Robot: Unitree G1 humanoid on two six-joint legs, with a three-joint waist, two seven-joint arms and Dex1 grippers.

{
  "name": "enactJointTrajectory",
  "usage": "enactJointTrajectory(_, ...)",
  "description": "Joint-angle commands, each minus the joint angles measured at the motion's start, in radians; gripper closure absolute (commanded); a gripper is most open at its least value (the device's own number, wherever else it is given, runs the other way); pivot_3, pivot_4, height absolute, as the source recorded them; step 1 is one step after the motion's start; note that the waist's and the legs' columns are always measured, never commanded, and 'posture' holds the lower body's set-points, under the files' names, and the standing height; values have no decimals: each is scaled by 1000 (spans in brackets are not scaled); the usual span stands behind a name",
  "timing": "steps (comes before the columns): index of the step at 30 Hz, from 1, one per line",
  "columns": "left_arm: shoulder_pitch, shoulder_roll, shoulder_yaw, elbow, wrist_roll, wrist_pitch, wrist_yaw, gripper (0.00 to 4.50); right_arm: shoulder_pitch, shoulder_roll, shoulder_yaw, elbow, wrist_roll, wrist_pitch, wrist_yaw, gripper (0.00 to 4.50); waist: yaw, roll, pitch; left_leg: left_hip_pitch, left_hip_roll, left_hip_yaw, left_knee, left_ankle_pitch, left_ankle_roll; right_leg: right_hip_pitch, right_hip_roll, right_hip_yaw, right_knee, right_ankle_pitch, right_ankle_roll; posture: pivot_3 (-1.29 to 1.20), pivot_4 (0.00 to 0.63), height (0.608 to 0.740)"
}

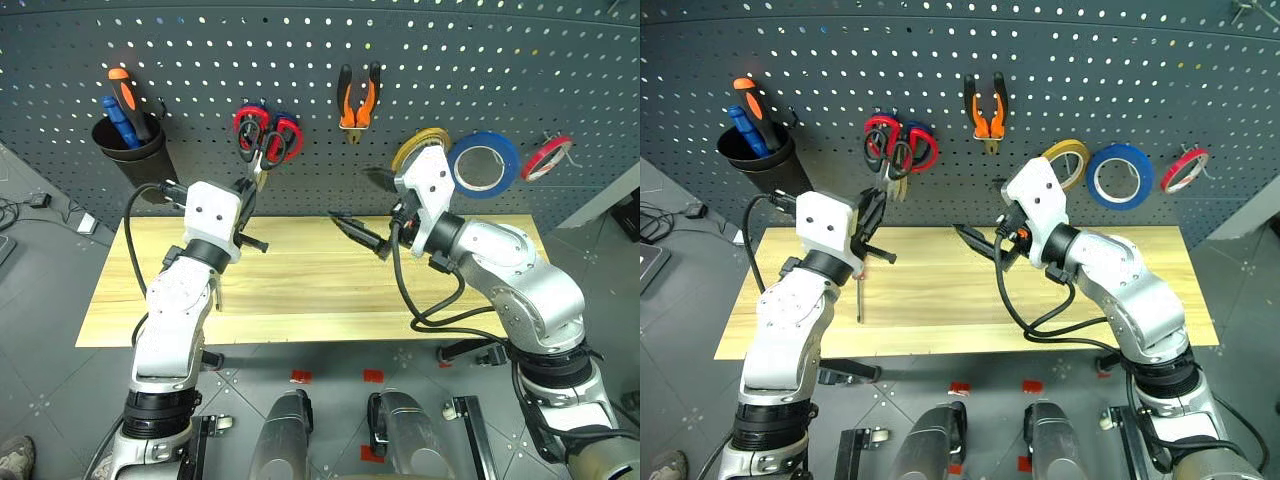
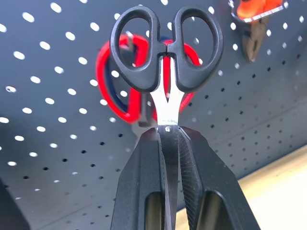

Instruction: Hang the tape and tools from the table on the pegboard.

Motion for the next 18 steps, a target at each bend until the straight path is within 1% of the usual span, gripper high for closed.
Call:
enactJointTrajectory(1,-22,13,1,3,15,-32,-3,4335,-36,-15,27,-5,-96,-96,-7,0,0,0,0,0,0,0,0,0,0,0,0,0,0,0,0,-102,248,740)
enactJointTrajectory(7,-43,11,-2,33,23,-50,-6,4335,-45,0,52,-1,-159,-163,8,0,-1,0,0,0,0,0,0,0,0,0,0,0,0,0,0,-106,249,740)
enactJointTrajectory(13,-43,8,-9,49,35,-65,-4,4335,-35,15,59,-1,-176,-170,25,0,-1,0,0,0,0,0,0,0,0,0,0,0,0,0,0,-109,248,740)
enactJointTrajectory(16,-51,7,-15,100,63,-44,18,4335,-31,23,60,4,-179,-168,27,0,-1,0,0,0,0,0,1,0,0,0,0,0,1,0,0,-105,248,740)
enactJointTrajectory(18,-60,5,-20,135,65,-17,16,3617,-28,28,59,7,-181,-167,29,0,-1,0,0,0,0,0,1,0,0,0,0,0,1,0,0,-105,248,740)
